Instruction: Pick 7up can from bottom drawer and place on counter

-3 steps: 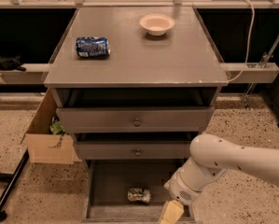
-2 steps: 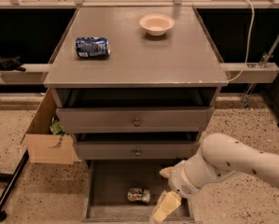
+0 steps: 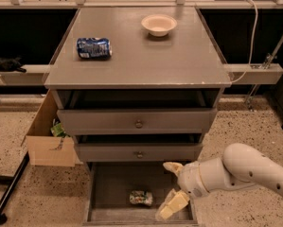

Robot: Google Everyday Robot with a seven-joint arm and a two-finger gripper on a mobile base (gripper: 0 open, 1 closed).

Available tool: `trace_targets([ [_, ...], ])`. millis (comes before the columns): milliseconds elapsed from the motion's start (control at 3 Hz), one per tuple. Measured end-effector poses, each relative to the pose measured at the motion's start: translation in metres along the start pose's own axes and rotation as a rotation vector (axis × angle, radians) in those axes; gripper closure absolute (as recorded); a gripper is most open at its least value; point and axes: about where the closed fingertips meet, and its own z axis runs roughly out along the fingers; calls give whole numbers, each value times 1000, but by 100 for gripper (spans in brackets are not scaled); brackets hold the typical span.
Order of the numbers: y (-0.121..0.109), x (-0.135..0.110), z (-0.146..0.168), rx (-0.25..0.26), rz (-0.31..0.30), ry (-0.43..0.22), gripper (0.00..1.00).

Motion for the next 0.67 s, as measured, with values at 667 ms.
trace_targets([
  [667,4,8,28,141,38,84,0],
])
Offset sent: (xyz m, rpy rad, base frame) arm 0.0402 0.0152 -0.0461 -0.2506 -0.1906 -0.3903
